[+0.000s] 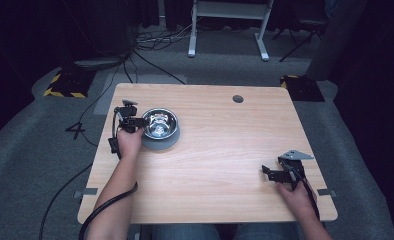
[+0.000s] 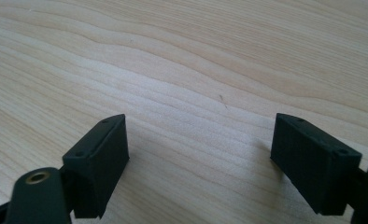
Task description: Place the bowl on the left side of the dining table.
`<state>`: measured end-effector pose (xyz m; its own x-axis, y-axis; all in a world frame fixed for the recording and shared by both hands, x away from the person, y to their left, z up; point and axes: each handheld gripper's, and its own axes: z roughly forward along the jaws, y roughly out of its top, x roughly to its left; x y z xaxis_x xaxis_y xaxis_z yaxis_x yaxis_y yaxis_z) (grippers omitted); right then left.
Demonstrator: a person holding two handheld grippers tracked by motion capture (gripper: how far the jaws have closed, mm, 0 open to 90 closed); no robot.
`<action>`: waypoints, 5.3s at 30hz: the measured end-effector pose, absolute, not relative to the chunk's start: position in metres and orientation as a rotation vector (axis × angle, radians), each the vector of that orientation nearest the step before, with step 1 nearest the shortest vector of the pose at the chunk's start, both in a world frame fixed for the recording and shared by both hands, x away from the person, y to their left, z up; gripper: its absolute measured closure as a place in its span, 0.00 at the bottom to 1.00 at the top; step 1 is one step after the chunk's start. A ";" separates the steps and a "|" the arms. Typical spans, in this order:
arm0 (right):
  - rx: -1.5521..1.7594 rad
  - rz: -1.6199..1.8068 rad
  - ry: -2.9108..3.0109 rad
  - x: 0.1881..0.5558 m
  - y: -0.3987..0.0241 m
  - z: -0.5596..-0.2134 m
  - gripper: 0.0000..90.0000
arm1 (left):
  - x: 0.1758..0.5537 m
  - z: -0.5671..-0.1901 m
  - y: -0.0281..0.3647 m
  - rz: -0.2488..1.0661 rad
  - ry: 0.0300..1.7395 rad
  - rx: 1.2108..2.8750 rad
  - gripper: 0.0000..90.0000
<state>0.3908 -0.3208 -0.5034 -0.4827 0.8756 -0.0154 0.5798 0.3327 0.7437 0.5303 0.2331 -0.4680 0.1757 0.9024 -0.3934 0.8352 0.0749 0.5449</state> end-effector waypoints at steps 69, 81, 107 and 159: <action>1.278 0.968 2.184 0.390 -0.321 -0.504 0.21 | 0.403 -0.370 0.206 0.441 1.227 1.847 0.42; 1.284 0.965 2.189 0.391 -0.321 -0.503 0.21 | 0.355 -0.369 0.206 0.499 1.160 1.862 0.42; 1.280 0.965 2.189 0.391 -0.321 -0.503 0.21 | 0.297 -0.398 0.215 0.494 1.133 1.949 0.40; 1.283 0.966 2.190 0.391 -0.321 -0.503 0.21 | 0.320 -0.493 0.231 0.385 1.268 2.223 0.15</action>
